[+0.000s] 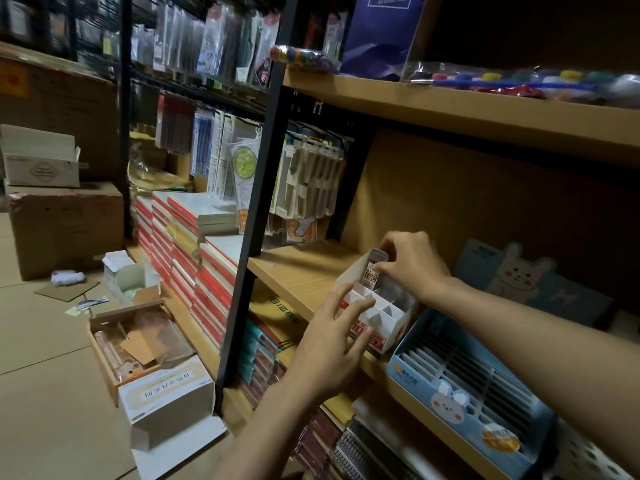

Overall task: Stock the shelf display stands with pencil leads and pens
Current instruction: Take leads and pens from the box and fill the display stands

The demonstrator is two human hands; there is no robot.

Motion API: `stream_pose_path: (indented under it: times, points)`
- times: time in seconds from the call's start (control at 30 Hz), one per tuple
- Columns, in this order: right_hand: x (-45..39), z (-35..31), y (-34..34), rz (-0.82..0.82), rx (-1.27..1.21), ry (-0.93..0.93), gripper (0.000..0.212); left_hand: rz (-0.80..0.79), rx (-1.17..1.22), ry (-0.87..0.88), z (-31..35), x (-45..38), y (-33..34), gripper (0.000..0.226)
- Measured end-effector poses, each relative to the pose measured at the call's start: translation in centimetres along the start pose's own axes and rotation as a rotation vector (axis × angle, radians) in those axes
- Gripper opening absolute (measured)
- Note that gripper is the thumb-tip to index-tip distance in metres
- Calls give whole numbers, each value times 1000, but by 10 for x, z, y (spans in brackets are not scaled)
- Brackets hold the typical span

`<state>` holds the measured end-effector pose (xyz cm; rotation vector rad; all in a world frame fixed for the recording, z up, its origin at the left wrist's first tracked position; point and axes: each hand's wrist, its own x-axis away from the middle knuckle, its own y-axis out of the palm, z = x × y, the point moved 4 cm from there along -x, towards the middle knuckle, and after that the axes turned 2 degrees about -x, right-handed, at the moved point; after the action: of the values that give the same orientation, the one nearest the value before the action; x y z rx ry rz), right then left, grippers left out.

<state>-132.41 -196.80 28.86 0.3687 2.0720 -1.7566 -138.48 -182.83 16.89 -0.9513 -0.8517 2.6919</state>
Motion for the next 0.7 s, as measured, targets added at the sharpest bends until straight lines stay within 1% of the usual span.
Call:
stream_pose_path:
  times: [0.1,0.2,0.3,0.4,0.47,0.57,0.63,0.7]
  points:
    - [4,-3,-4,83,141,-61,21,-1,-3,2,1,1,0,45]
    - [7,-1,-4,107,135,-62,22,-2,-1,2,2,1,0,47]
    - [12,1,-1,78,142,-65,25,-18,9,-5,4,3,0,51]
    - [19,2,-4,28,123,-62,33,-52,21,-23,8,6,-2,59]
    - [27,1,-12,34,73,-65,36,-58,35,-36,15,9,-6,61]
    - [50,-7,-30,107,-82,-69,31,-14,47,-33,24,19,-14,56]
    - [79,-17,-38,238,-263,-92,24,18,100,-48,24,33,-19,50]
    - [124,-29,-39,386,-438,-114,15,30,189,-120,19,55,-21,38]
